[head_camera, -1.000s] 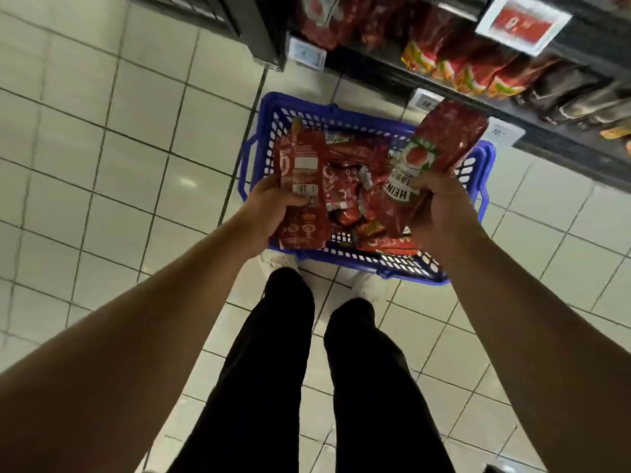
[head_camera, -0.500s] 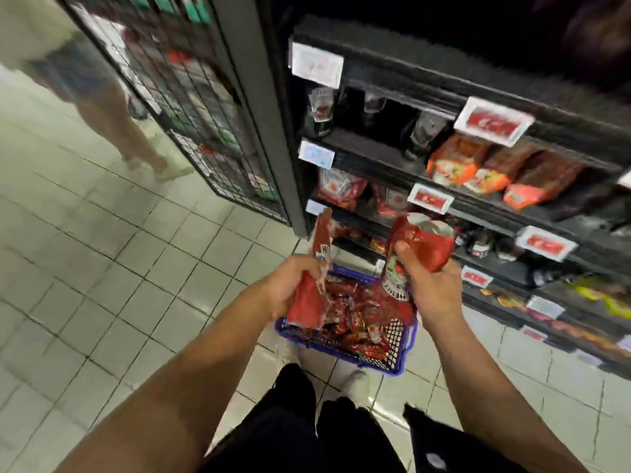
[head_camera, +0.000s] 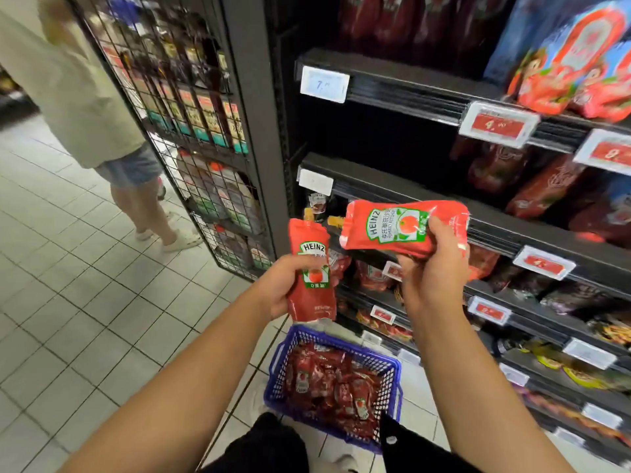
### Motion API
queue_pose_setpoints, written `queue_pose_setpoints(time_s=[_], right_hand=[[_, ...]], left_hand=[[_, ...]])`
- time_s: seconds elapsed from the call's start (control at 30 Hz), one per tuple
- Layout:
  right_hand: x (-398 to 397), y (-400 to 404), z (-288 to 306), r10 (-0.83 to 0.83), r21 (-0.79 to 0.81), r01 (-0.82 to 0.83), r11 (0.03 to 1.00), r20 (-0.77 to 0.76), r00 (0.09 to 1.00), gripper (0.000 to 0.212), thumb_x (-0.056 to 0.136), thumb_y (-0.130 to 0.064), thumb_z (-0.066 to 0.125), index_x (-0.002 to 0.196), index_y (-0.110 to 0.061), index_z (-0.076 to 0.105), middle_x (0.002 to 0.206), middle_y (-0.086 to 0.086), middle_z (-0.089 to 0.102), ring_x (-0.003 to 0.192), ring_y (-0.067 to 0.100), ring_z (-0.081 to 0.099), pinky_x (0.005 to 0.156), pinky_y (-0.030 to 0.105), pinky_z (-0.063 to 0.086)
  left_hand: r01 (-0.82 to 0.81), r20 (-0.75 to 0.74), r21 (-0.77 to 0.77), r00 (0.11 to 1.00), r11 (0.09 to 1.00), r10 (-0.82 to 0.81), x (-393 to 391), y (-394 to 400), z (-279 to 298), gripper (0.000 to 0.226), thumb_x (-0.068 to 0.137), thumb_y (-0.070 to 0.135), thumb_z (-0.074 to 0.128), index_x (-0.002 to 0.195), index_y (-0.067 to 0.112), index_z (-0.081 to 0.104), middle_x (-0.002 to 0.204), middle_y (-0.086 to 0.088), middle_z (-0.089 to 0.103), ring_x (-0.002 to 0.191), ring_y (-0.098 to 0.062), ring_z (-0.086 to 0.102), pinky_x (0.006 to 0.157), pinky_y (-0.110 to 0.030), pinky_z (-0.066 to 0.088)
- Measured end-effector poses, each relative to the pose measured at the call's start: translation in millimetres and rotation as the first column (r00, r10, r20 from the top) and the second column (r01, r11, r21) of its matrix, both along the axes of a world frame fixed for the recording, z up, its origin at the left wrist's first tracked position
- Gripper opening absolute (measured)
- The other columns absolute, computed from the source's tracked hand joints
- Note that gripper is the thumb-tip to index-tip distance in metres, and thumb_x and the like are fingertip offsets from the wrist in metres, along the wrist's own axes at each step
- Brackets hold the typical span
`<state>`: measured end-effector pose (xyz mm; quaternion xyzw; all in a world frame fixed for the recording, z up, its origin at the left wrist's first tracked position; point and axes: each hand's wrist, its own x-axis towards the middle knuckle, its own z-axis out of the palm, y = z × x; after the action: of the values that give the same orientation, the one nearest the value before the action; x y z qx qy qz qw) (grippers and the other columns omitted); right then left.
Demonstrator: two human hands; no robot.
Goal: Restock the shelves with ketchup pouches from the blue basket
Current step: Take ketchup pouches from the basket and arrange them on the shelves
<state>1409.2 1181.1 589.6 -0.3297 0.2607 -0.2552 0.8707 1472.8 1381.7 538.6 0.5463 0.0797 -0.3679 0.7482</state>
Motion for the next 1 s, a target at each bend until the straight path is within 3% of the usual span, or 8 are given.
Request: queue_pose_setpoints(time_s=[0.1,0.27,0.4,0.57,0.7,0.8,0.9,1.0], right_hand=[[9,26,18,0.124,0.052,-0.126,0.991,0.036,0.992,0.041,0.089,-0.019,0.072,0.125,-0.002,0.061,0.107,0.014,0.074,0.100,0.026,0.073,0.083,0.039,0.060],[23,30,21,0.313,-0.135,-0.327,0.935,-0.113,0.943,0.053,0.079,-0.035,0.082,0.123,-0.010,0.068,0.117,0.013,0.074,0.107,0.028,0.072,0.085,0.038,0.058],[36,7,43,0.475,-0.346,-0.587,0.732,-0.359,0.803,0.078,0.052,-0.057,0.093,0.114,-0.016,0.071,0.110,0.021,0.072,0.098,0.043,0.061,0.088,0.057,0.045],[72,10,94,0.489,-0.565,-0.728,0.389,-0.543,0.683,0.059,0.060,-0.045,0.094,0.108,-0.019,0.072,0.104,0.016,0.076,0.096,0.047,0.071,0.085,0.069,0.053],[83,15,102,0.588,-0.539,-0.753,0.376,-0.489,0.644,0.047,0.071,-0.032,0.091,0.111,-0.015,0.072,0.113,0.027,0.070,0.097,0.044,0.068,0.086,0.082,0.042],[84,7,104,0.645,-0.505,-0.779,0.371,-0.463,0.608,0.046,0.075,-0.030,0.086,0.117,-0.017,0.071,0.117,0.020,0.071,0.103,0.032,0.069,0.095,0.065,0.051],[89,0,113,0.733,-0.453,-0.816,0.359,-0.405,0.547,0.040,0.081,-0.021,0.079,0.119,-0.014,0.071,0.118,0.014,0.073,0.103,0.024,0.071,0.088,0.037,0.057],[93,-13,125,0.738,-0.453,-0.775,0.440,-0.309,0.600,0.038,0.084,-0.015,0.077,0.121,-0.012,0.069,0.115,0.015,0.073,0.094,0.022,0.074,0.079,0.032,0.059]], left_hand=[[-0.004,0.074,-0.113,0.997,0.994,0.013,19,-15,19,0.078,0.060,0.038,0.094,0.126,0.006,0.067,0.124,-0.021,0.069,0.102,-0.036,0.071,0.096,-0.057,0.054],[0.009,0.108,-0.137,0.994,0.991,0.006,71,-12,55,0.061,0.067,0.040,0.090,0.118,0.011,0.074,0.122,-0.022,0.070,0.110,-0.043,0.068,0.092,-0.062,0.054],[0.084,0.224,-0.154,0.973,0.985,-0.048,124,2,87,0.026,0.073,0.022,0.081,0.097,0.012,0.080,0.109,-0.023,0.074,0.093,-0.042,0.073,0.074,-0.056,0.059],[0.229,0.374,-0.144,0.913,0.963,-0.161,177,-5,123,0.023,0.068,0.008,0.082,0.090,0.012,0.079,0.098,-0.022,0.075,0.085,-0.037,0.074,0.073,-0.047,0.060],[0.316,0.381,-0.163,0.894,0.935,-0.236,202,-15,137,0.017,0.070,0.006,0.077,0.086,0.012,0.079,0.094,-0.019,0.075,0.085,-0.034,0.074,0.075,-0.045,0.060],[0.378,0.394,-0.142,0.869,0.915,-0.298,209,-22,145,0.019,0.070,0.006,0.078,0.089,0.011,0.079,0.095,-0.020,0.075,0.086,-0.034,0.074,0.075,-0.043,0.060],[0.392,0.393,-0.102,0.860,0.914,-0.325,208,-37,157,0.028,0.069,0.009,0.079,0.097,0.006,0.075,0.098,-0.021,0.074,0.086,-0.034,0.074,0.075,-0.043,0.060],[0.314,0.309,-0.171,0.917,0.934,-0.251,206,-56,173,0.045,0.071,0.037,0.085,0.102,0.006,0.077,0.106,-0.021,0.073,0.093,-0.034,0.073,0.084,-0.047,0.059]])
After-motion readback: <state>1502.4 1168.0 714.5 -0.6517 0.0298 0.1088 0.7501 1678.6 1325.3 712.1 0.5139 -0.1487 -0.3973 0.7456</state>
